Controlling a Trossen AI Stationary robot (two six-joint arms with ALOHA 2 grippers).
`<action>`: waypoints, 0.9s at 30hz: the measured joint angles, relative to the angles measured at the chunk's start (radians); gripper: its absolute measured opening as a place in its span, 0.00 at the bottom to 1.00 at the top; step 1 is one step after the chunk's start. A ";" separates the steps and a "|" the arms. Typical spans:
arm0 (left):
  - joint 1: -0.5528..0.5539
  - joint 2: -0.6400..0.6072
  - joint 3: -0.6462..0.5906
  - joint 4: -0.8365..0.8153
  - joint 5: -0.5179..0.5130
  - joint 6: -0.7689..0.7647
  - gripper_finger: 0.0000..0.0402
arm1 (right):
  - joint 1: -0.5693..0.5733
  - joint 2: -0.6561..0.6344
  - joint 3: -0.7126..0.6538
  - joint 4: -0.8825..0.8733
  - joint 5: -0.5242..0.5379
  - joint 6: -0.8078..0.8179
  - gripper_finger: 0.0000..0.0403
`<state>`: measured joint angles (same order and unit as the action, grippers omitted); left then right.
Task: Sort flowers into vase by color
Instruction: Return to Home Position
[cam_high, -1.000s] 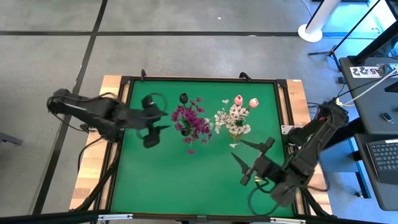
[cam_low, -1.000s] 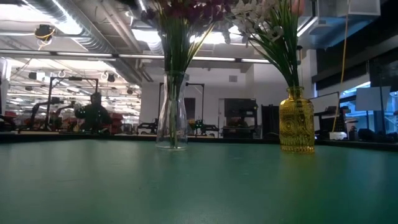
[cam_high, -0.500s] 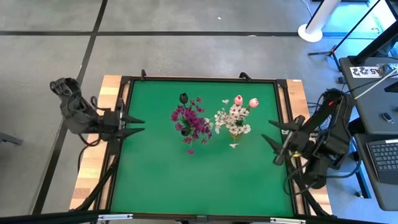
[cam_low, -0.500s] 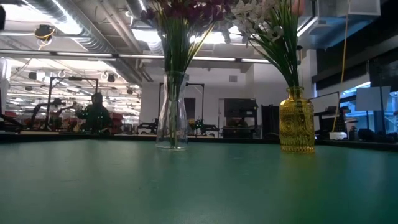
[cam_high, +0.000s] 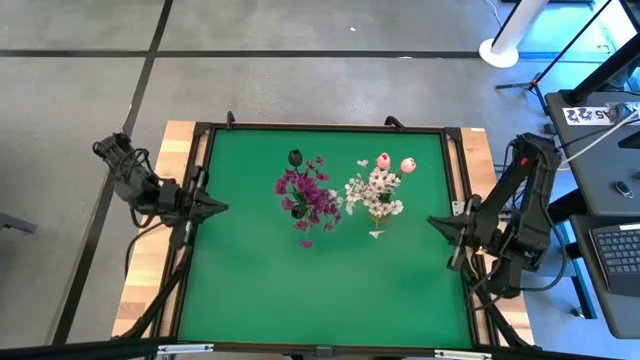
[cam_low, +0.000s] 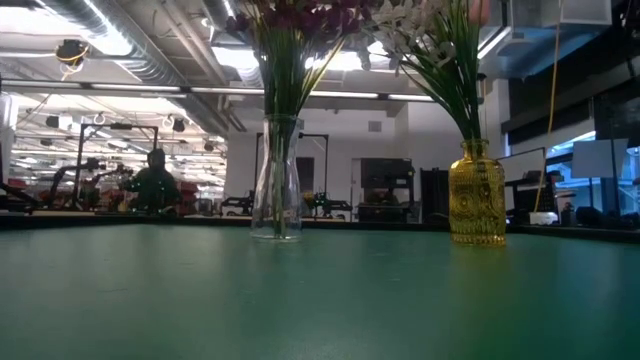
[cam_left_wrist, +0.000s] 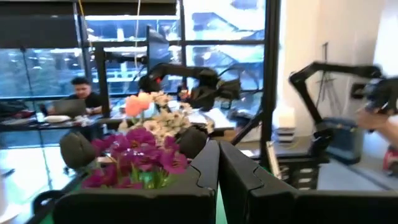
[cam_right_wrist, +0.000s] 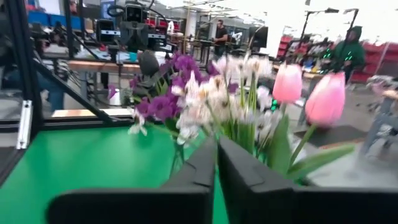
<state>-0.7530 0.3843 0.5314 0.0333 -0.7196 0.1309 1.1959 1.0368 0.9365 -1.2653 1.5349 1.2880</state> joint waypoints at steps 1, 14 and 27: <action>0.009 -0.012 -0.016 0.014 0.016 -0.008 0.01 | 0.006 -0.009 -0.024 0.019 0.000 0.016 0.03; 0.149 -0.038 -0.103 0.072 0.174 -0.084 0.00 | 0.028 -0.029 -0.245 0.402 -0.012 0.011 0.01; 0.299 0.007 -0.104 0.095 0.334 -0.130 0.00 | -0.190 0.004 -0.285 1.217 -0.467 -0.879 0.00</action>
<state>-0.4537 0.3914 0.4272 0.1282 -0.3860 0.0013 1.0060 1.0408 0.6516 -0.0482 1.0679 0.4095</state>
